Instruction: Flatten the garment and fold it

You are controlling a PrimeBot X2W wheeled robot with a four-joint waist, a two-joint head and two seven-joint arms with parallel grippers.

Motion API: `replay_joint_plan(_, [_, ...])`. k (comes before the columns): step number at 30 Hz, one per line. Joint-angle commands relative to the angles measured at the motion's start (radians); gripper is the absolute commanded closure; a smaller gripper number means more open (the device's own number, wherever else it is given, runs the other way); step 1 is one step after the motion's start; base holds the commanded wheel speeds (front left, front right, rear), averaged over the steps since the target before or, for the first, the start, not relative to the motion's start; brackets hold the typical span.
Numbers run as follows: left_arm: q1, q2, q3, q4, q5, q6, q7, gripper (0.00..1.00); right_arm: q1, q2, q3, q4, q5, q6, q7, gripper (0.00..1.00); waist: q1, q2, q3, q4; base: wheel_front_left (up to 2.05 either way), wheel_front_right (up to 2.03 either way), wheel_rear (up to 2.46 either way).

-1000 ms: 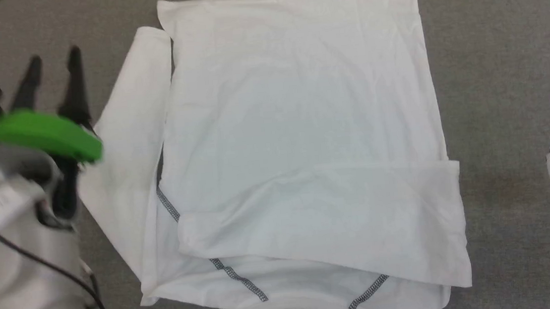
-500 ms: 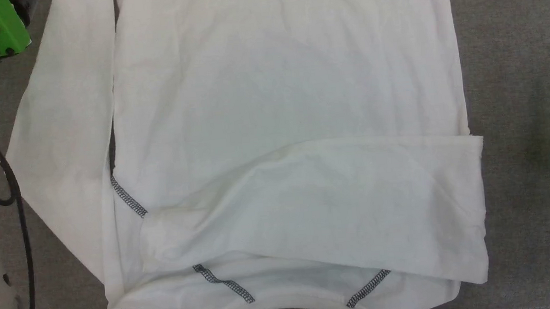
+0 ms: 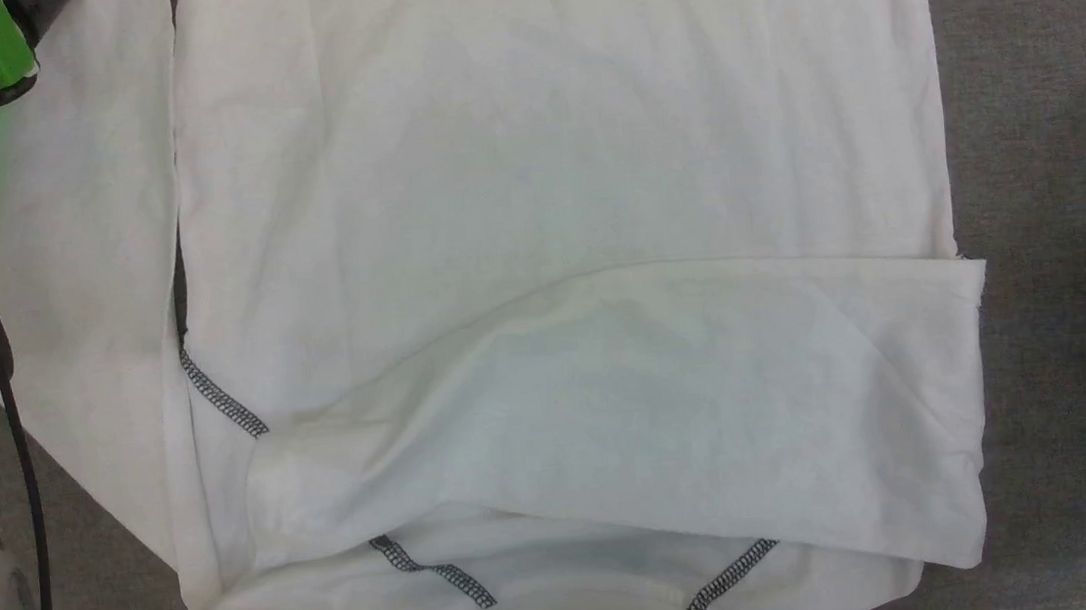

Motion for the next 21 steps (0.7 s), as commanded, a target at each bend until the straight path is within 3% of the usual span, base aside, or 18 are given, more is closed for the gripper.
replay_joint_plan(1, [0.026,-0.034,-0.019,0.014,-0.021,-0.013,0.022,1.00,-0.011,0.001,-0.005,-0.008,0.009,-0.001,0.003,0.00,-0.0001,-0.0001,0.003,0.004,0.00,0.00,0.00])
replay_joint_plan(7, [0.031,-0.029,-0.006,-0.019,-0.045,-0.023,-0.065,1.00,-0.012,0.001,-0.005,0.003,0.011,-0.001,0.003,0.00,-0.0001,-0.0001,-0.005,0.012,0.00,0.00,0.00])
replay_joint_plan(13, [0.040,-0.046,0.076,0.008,-0.087,-0.010,-0.220,1.00,-0.005,0.001,-0.001,0.033,0.002,-0.001,-0.001,0.00,-0.0001,-0.0001,-0.068,0.032,0.00,0.00,0.00])
replay_joint_plan(16, [0.051,-0.022,0.108,0.048,-0.090,-0.010,-0.281,1.00,-0.002,0.001,0.000,0.050,-0.004,-0.001,-0.002,0.00,-0.0001,-0.0001,-0.114,0.046,0.00,0.00,0.00])
replay_joint_plan(21, [0.120,0.025,0.154,0.126,-0.057,0.041,-0.395,1.00,0.028,0.001,0.001,0.087,-0.009,-0.001,-0.001,0.00,-0.0001,-0.0001,-0.227,0.086,0.00,0.00,0.00])
